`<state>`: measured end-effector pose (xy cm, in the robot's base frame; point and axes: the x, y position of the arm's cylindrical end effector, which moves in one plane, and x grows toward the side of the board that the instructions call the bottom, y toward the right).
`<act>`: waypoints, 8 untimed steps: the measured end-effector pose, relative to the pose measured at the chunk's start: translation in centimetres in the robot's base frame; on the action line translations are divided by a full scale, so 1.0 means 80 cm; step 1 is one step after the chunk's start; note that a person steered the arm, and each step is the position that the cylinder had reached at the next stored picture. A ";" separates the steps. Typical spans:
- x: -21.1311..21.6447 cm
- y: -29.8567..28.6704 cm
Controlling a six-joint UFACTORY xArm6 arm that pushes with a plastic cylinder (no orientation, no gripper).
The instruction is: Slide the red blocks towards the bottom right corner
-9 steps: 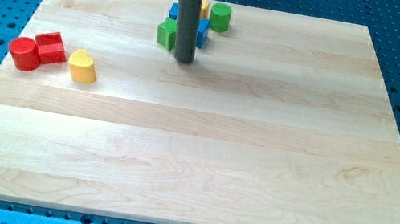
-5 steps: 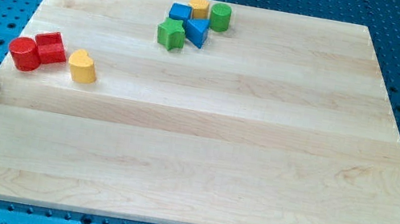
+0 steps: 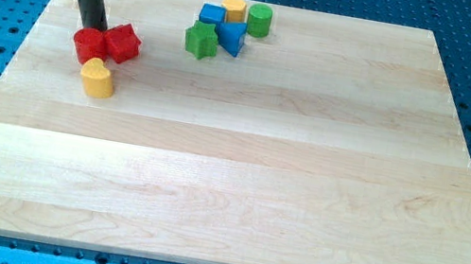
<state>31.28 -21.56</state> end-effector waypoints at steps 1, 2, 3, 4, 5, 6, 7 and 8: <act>0.015 0.010; 0.086 0.102; 0.076 0.179; 0.018 0.089; 0.024 -0.016; 0.052 -0.047; 0.051 0.062; 0.024 0.095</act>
<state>33.19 -13.93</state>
